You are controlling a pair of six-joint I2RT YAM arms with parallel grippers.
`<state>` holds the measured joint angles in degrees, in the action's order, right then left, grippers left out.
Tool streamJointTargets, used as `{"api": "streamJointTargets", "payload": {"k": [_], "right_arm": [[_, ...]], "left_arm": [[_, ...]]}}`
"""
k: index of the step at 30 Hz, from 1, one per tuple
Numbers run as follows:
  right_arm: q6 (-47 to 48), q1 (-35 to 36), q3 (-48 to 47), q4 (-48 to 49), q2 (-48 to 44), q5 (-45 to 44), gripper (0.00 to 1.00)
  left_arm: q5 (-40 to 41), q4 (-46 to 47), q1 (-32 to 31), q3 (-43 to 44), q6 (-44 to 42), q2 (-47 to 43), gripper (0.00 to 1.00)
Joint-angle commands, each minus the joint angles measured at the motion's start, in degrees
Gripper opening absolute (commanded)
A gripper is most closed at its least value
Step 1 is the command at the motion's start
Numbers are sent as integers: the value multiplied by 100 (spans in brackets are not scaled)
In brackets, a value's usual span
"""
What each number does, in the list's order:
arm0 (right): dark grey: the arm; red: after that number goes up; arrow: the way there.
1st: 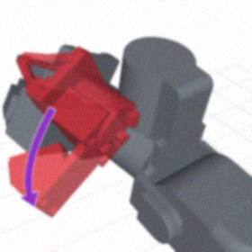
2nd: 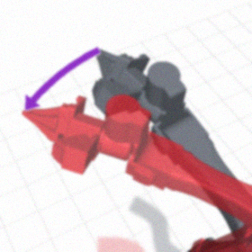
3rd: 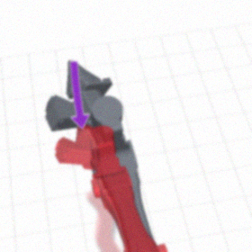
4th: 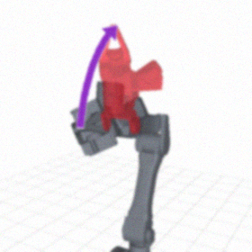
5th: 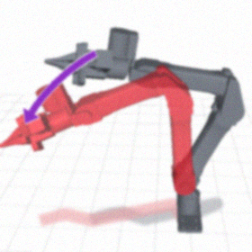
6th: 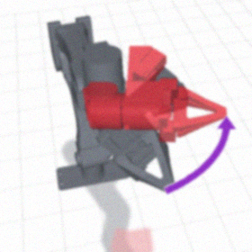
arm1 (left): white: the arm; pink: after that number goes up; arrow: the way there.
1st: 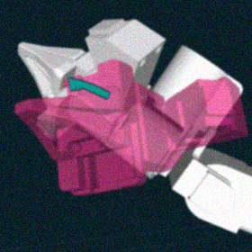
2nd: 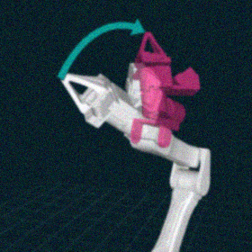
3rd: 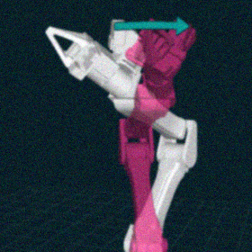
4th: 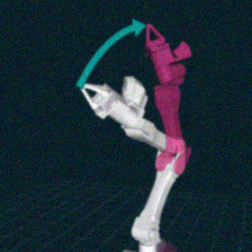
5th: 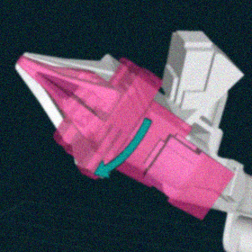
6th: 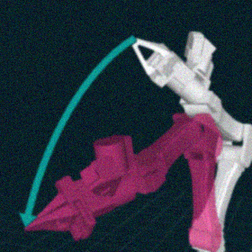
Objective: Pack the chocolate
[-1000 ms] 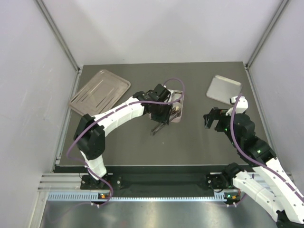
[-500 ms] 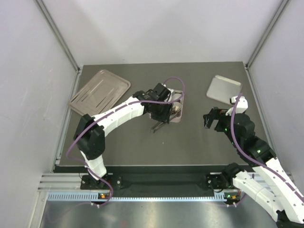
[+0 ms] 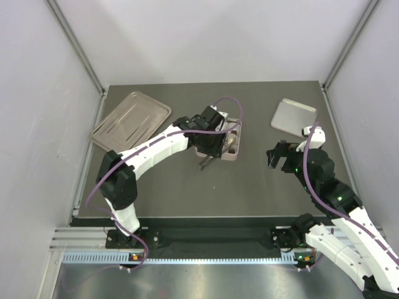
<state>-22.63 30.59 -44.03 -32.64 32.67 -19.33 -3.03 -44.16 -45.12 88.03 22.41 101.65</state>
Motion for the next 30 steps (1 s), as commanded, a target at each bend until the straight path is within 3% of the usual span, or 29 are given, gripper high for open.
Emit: {"api": "streamJointTargets", "payload": {"k": [1,8,17,30], "right_arm": [[-40,0,-228,92,12,70,100],[-127,0,-176,92,-76,184,100],[-92,0,-132,-67,-234,255,99],[-101,0,-27,-93,-243,342,100]], "left_arm": [[592,4,-5,478,-35,-645,46],[1788,-127,362,602,-220,-1375,48],[1437,531,1971,-1048,-194,-1946,47],[980,1409,2095,-2913,650,-1929,49]]}}
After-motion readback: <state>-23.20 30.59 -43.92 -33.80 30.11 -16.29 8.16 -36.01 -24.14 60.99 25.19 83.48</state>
